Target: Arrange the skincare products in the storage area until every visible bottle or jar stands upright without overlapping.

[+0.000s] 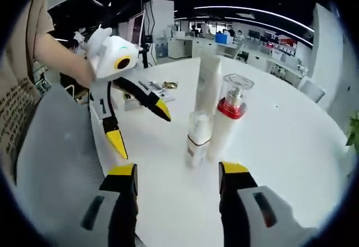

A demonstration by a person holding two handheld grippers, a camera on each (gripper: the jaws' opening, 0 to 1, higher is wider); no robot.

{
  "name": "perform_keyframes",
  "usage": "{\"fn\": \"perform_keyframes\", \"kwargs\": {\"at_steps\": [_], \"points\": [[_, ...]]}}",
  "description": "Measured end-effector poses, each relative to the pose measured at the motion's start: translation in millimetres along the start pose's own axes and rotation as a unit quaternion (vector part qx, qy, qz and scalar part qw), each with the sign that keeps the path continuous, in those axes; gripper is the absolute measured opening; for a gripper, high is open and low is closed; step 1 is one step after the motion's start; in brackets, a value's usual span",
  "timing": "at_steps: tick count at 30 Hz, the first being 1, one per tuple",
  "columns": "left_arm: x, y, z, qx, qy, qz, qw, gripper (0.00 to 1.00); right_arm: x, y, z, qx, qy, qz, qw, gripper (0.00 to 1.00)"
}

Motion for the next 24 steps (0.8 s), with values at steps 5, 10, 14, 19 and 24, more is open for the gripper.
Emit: {"fn": "perform_keyframes", "kwargs": {"at_steps": [5, 10, 14, 19, 24], "points": [[-11.2, -7.4, 19.5, 0.009, -0.009, 0.026, 0.9996, 0.72, -3.0, 12.2, 8.6, -0.008, -0.012, -0.025, 0.9996, 0.7], [-28.0, -13.4, 38.3, 0.02, -0.013, 0.062, 0.9978, 0.77, -3.4, 23.5, 11.1, -0.028, -0.018, -0.038, 0.9987, 0.86], [-41.8, -21.0, 52.8, 0.031, -0.012, 0.082, 0.9961, 0.82, -2.0, 31.4, 13.3, -0.032, -0.026, -0.054, 0.9977, 0.91], [-57.5, -30.7, 70.1, 0.055, -0.013, 0.114, 0.9919, 0.93, -0.2, 43.7, 13.3, -0.025, -0.028, -0.061, 0.9974, 0.95], [-68.8, -38.7, 86.2, 0.067, -0.028, 0.135, 0.9882, 0.96, 2.4, 54.0, 14.0, -0.019, -0.04, -0.069, 0.9966, 0.99]]}}
Point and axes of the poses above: the point that each gripper's makers call its tool centre point, and the gripper's own axes: z roughly backward along the fingers, y roughly to its left, x roughly out of its top, the point moved 9 cm from there along z, roughly backward along the fingers, and after that the axes turned 7 degrees about y, right-handed, at the moved point
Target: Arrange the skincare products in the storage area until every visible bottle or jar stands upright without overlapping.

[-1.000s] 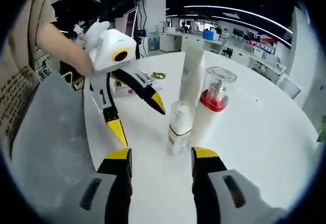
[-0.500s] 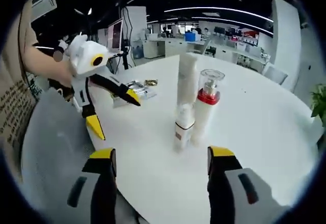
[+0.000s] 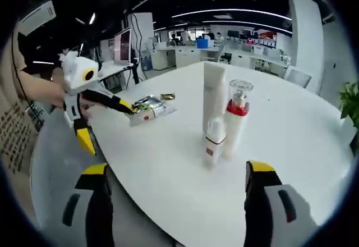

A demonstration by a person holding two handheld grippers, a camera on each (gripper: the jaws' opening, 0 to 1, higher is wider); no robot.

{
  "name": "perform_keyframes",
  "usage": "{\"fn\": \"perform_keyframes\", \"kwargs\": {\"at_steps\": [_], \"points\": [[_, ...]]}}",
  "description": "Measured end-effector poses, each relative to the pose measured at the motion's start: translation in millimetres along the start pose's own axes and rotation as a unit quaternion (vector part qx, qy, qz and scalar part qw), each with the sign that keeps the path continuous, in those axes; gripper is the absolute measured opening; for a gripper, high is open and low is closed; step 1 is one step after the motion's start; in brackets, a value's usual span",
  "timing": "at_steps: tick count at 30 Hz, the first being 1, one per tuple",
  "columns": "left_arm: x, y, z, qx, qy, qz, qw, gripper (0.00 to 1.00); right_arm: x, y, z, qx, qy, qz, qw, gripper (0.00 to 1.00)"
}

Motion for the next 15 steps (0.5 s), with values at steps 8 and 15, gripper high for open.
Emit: {"fn": "perform_keyframes", "kwargs": {"at_steps": [8, 15], "points": [[-13.7, -9.7, 32.9, 0.017, -0.021, 0.028, 0.9992, 0.97, 8.0, 18.4, 6.4, 0.062, -0.075, -0.07, 0.9928, 1.0], [-26.7, -9.7, 56.9, 0.037, -0.037, 0.049, 0.9974, 0.97, 4.0, 26.2, 15.2, 0.038, -0.075, -0.079, 0.9933, 1.0]]}}
Point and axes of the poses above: the point that each gripper's makers call its tool centre point, and the gripper's own axes: z roughly backward along the fingers, y roughly to its left, x roughly out of its top, the point moved 9 cm from there along z, roughly backward along the fingers, and after that the axes turned 7 degrees about y, right-handed, at the moved point
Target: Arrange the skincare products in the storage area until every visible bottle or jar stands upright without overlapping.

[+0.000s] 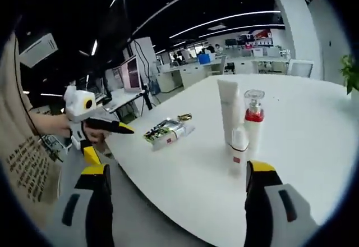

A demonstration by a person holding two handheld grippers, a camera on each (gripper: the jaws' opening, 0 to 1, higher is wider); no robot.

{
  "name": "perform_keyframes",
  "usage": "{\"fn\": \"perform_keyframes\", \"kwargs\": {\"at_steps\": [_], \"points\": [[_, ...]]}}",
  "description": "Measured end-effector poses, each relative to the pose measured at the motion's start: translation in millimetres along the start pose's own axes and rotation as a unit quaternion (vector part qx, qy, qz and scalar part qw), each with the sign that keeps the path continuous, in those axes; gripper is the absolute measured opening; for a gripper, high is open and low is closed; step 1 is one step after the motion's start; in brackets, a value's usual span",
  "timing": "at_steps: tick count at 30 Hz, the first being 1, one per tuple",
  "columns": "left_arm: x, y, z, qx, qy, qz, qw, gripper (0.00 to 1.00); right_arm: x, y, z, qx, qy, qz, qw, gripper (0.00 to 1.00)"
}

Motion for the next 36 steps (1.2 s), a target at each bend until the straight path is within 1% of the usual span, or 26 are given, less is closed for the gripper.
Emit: {"fn": "perform_keyframes", "kwargs": {"at_steps": [4, 5, 7, 8, 9, 10, 11, 13, 16, 18, 20, 24, 26, 29, 30, 31, 34, 36], "points": [[-7.9, 0.6, 10.3, 0.011, -0.005, 0.011, 0.9999, 0.97, -5.5, 2.5, 4.6, -0.012, 0.002, -0.015, 0.9998, 1.0], [-10.0, 0.8, 11.3, 0.012, -0.004, 0.014, 0.9998, 0.97, -6.3, 3.2, 4.8, -0.017, 0.0, -0.011, 0.9998, 1.0], [-15.2, 1.4, 13.0, 0.013, -0.004, 0.02, 0.9997, 0.97, -11.2, 2.8, 3.1, -0.02, 0.011, -0.014, 0.9997, 1.0], [-17.1, 1.8, 13.5, 0.014, -0.004, 0.022, 0.9997, 0.97, -13.7, 2.6, 2.3, -0.034, 0.006, -0.013, 0.9993, 1.0], [-17.5, 2.2, 14.0, 0.017, 0.0, 0.026, 0.9995, 0.97, -14.5, 3.6, 1.8, -0.036, -0.001, -0.009, 0.9993, 1.0], [-17.1, 2.0, 14.4, 0.017, 0.0, 0.026, 0.9995, 0.97, -17.1, 5.1, 0.9, -0.034, -0.001, -0.016, 0.9993, 1.0], [-15.6, 1.6, 15.2, 0.018, -0.006, 0.026, 0.9995, 0.97, -16.9, 5.1, 1.1, -0.037, 0.001, -0.023, 0.999, 1.0], [-14.4, 1.7, 14.8, 0.019, -0.008, 0.026, 0.9995, 0.97, -12.4, 4.4, 3.2, -0.05, -0.016, -0.007, 0.9986, 1.0], [-14.2, 1.7, 13.6, 0.021, -0.004, 0.023, 0.9995, 0.97, -14.7, 2.7, 1.5, -0.045, -0.014, -0.015, 0.9988, 1.0], [-13.9, 1.5, 13.7, 0.022, -0.003, 0.022, 0.9995, 0.97, -14.9, 3.9, 0.8, -0.046, -0.015, -0.011, 0.9988, 1.0], [-13.4, 0.8, 13.3, 0.021, -0.002, 0.023, 0.9995, 0.97, -15.7, 3.0, -0.4, -0.055, -0.009, -0.01, 0.9984, 1.0], [-9.6, -0.5, 10.8, 0.014, 0.001, 0.022, 0.9997, 0.97, -17.3, 0.1, 0.2, -0.055, -0.017, -0.01, 0.9983, 1.0], [-6.4, -1.7, 9.4, 0.01, 0.001, 0.022, 0.9997, 0.97, -19.2, -4.1, 0.6, -0.057, -0.022, -0.018, 0.998, 1.0], [-0.7, -2.7, 6.0, 0.006, 0.002, 0.015, 0.9999, 0.97, -22.5, -8.9, 1.1, -0.059, -0.021, -0.04, 0.9972, 1.0], [2.3, -2.7, 4.7, 0.005, 0.004, 0.012, 0.9999, 0.97, -21.7, -9.7, 2.2, -0.063, -0.029, -0.041, 0.9967, 1.0], [4.7, -2.5, 3.9, 0.004, 0.004, 0.01, 0.9999, 0.97, -21.5, -9.7, 2.2, -0.064, -0.03, -0.039, 0.9968, 1.0], [15.6, -0.3, 0.5, -0.002, 0.001, 0.002, 1.0, 0.96, -23.7, -11.7, 0.7, -0.06, -0.022, -0.045, 0.9969, 1.0], [21.8, 1.5, -1.6, -0.006, 0.0, -0.003, 1.0, 0.96, -23.7, -11.4, 1.3, -0.059, -0.024, -0.043, 0.9971, 1.0]]}}
Point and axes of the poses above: the point that each gripper's makers call its tool centre point, and the gripper's own axes: z roughly backward along the fingers, y roughly to its left, x roughly out of its top, the point moved 9 cm from there along z, roughly backward along the fingers, and after that the axes turned 7 degrees about y, right-handed, at the moved point
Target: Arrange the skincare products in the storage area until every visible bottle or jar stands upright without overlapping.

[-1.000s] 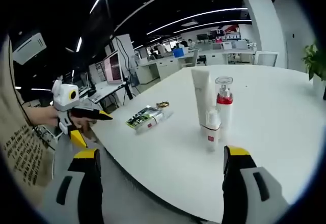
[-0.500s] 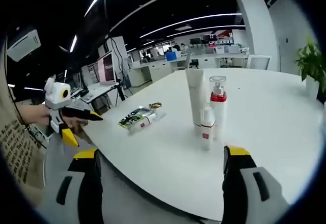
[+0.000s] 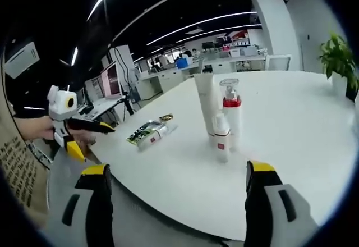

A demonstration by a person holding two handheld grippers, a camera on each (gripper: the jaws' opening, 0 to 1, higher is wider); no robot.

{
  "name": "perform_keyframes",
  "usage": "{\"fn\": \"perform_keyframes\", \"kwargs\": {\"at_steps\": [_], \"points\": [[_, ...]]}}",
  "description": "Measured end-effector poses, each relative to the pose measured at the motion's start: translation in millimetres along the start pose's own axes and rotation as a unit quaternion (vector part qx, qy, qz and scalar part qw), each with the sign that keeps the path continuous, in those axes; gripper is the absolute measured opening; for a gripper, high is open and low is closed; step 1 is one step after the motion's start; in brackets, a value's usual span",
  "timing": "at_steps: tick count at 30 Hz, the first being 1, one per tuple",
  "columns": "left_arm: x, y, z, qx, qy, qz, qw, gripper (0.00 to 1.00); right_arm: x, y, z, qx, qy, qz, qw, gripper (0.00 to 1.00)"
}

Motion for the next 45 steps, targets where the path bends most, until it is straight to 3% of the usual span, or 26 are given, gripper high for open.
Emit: {"fn": "perform_keyframes", "kwargs": {"at_steps": [9, 21, 31, 38, 45], "points": [[30.2, 12.7, -22.2, -0.023, -0.002, -0.03, 0.9993, 0.94, -2.1, 2.1, -2.2, 0.002, 0.014, 0.004, 0.9999, 1.0], [63.3, 25.2, -71.7, -0.074, 0.026, -0.076, 0.994, 0.9, -5.1, 0.1, -2.9, -0.004, 0.023, -0.011, 0.9997, 1.0], [89.2, 43.4, -117.5, -0.1, 0.031, -0.114, 0.9879, 0.81, -6.1, -1.8, -3.8, -0.008, 0.025, -0.021, 0.9994, 1.0], [97.8, 56.9, -153.0, -0.113, 0.038, -0.119, 0.9857, 0.74, -7.0, 2.5, -8.3, -0.007, 0.049, 0.003, 0.9987, 1.0], [106.5, 64.3, -176.1, -0.123, 0.046, -0.136, 0.982, 0.7, -6.5, -1.7, -7.7, -0.013, 0.048, -0.012, 0.9987, 1.0]]}}
Point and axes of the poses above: the point that each gripper's makers call its tool centre point, and the gripper's own axes: z roughly backward along the fingers, y roughly to its left, x roughly out of its top, the point moved 9 cm from there along z, roughly backward along the fingers, and after that the axes turned 7 degrees about y, right-handed, at the moved point
